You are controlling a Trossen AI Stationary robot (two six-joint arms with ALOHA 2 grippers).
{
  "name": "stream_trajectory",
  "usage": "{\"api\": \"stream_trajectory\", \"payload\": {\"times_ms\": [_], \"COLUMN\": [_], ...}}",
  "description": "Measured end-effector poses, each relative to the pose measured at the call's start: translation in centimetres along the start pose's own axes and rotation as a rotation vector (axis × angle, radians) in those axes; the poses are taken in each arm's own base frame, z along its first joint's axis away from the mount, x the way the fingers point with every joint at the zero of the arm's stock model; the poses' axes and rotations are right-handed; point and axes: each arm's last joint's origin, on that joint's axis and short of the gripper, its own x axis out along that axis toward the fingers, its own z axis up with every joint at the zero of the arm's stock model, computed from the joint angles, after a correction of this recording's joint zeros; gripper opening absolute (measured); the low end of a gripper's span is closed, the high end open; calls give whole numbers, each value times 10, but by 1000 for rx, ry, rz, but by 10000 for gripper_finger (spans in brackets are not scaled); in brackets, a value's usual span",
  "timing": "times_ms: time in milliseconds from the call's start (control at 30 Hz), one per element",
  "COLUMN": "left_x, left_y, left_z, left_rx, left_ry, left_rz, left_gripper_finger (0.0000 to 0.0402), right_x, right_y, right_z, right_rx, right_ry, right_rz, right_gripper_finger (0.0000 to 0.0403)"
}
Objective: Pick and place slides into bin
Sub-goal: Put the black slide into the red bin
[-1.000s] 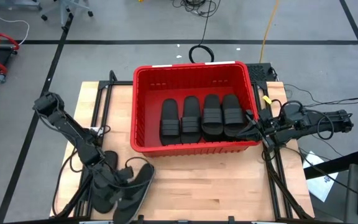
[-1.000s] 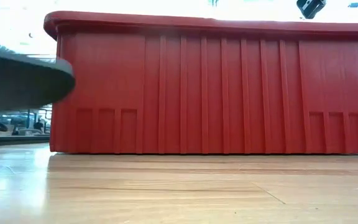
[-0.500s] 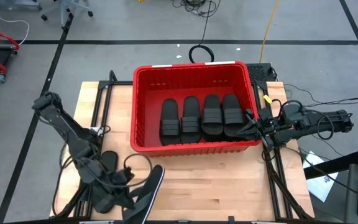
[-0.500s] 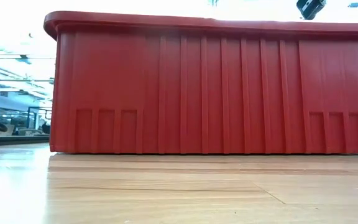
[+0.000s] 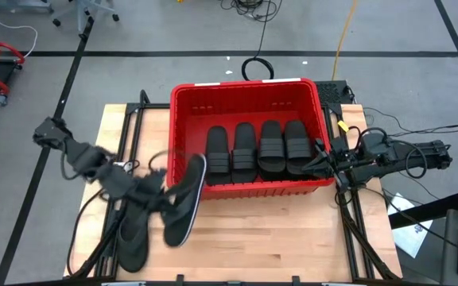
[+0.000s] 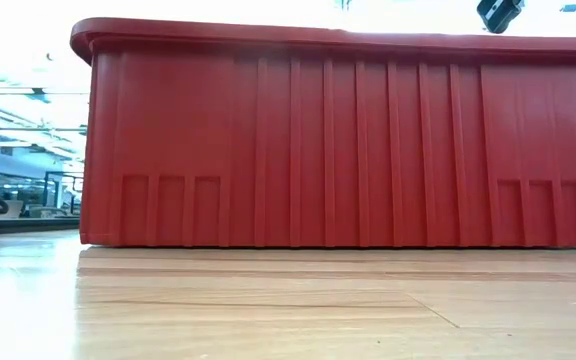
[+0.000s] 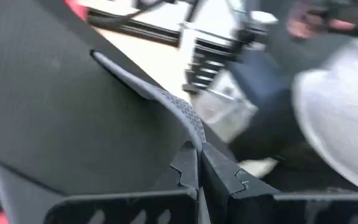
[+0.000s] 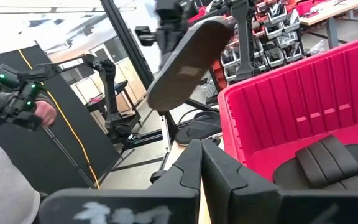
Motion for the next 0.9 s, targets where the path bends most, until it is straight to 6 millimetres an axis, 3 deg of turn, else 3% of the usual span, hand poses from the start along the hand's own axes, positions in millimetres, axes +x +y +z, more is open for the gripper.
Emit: {"api": "stream_trajectory", "payload": {"times_ms": [300, 467, 633, 900], "left_x": [7, 28, 63, 93], "left_y": [80, 127, 176, 210], "left_z": [34, 52, 67, 134], "left_rx": [-128, -173, -217, -57], "left_ry": [-44, -59, -39, -3], "left_rz": [237, 254, 229, 173], "left_gripper_finger": [0, 0, 0, 0], "right_x": [0, 0, 0, 0], "right_y": [0, 0, 0, 0], "right_z": [0, 0, 0, -1], "right_rx": [1, 0, -15, -18], "right_ry": [0, 1, 2, 13], "right_rz": [0, 1, 3, -1], "right_gripper_finger": [0, 0, 0, 0]}}
